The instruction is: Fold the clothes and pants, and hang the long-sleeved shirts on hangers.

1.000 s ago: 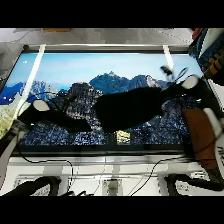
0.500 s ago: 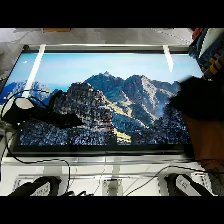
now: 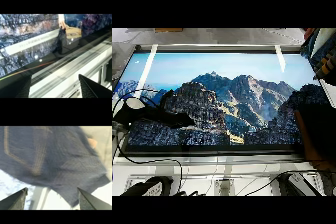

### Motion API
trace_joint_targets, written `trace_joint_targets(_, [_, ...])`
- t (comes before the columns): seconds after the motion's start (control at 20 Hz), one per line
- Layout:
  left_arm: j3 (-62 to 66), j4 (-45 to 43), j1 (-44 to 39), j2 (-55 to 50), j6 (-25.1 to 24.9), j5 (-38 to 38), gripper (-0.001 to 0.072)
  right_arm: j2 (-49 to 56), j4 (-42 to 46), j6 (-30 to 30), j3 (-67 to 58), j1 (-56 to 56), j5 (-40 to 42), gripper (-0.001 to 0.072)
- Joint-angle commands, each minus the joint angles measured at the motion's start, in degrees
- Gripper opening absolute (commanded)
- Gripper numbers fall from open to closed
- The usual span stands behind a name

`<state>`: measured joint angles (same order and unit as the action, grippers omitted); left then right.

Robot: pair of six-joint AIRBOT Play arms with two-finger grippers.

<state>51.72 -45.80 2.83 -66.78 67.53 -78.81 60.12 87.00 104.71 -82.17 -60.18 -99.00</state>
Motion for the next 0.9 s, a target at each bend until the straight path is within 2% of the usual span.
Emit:
trace_joint_targets(0.0, [0.04, -0.02, 0.07, -0.02, -0.02, 0.11, 0.0657, -0.07, -1.97, 0.85, 0.02, -1.44, 0.33, 0.0688])
trace_joint_targets(0.05, [0.04, -0.04, 0.07, -0.02, -0.02, 0.11, 0.0657, -0.07, -3.13, 0.85, 0.02, -1.44, 1.64, 0.0668])
trace_joint_targets(0.1, [0.02, -0.04, 0.07, -0.02, -0.02, 0.11, 0.0657, -0.07, -6.16, 0.85, 0.04, -1.40, 3.13, 0.0474])
trace_joint_targets(0.15, [0.02, -0.07, 0.07, -0.04, -0.02, 0.09, 0.0657, -0.07, -10.49, 0.81, 0.02, -0.52, 5.07, 0.0142])
trace_joint_targets(0.2, [0.02, -0.04, 0.07, -0.04, 0.00, 0.09, 0.0657, -0.07, -14.40, 0.28, 0.04, 1.38, 6.88, 0.0029])
trace_joint_targets(0.3, [0.17, -0.04, 0.15, -0.02, -0.04, 0.94, 0.0652, -0.07, -21.55, -6.49, 0.00, 8.72, 10.54, 0.0029])
trace_joint_targets(0.35, [1.18, -0.04, 0.68, -0.02, -0.04, 2.73, 0.0519, -0.07, -22.60, -9.81, -0.04, 14.03, 12.04, 0.0028])
trace_joint_targets(0.4, [3.06, -0.07, 1.25, -0.02, -0.33, 3.41, 0.0280, -0.07, -21.92, -12.70, -0.04, 19.65, 13.29, 0.0028])
trace_joint_targets(0.45, [6.23, -0.07, 1.86, 0.00, -2.51, 3.13, 0.0097, -0.07, -19.82, -15.76, -0.04, 26.25, 14.60, 0.0029])
trace_joint_targets(0.55, [14.99, -1.77, 2.86, 0.04, -4.13, 0.98, 0.0009, -0.04, -12.81, -18.88, -0.02, 39.15, 16.92, 0.0029])
trace_joint_targets(0.7, [28.72, -16.00, 2.19, 2.27, -2.84, 2.01, 0.0008, 0.02, -2.10, -19.15, -0.02, 55.04, 21.05, 0.0029])
trace_joint_targets(0.85, [33.03, -30.21, 1.79, 8.61, 0.02, 8.37, 0.0009, 0.52, -1.25, -18.62, -0.02, 63.23, 26.34, 0.0029])
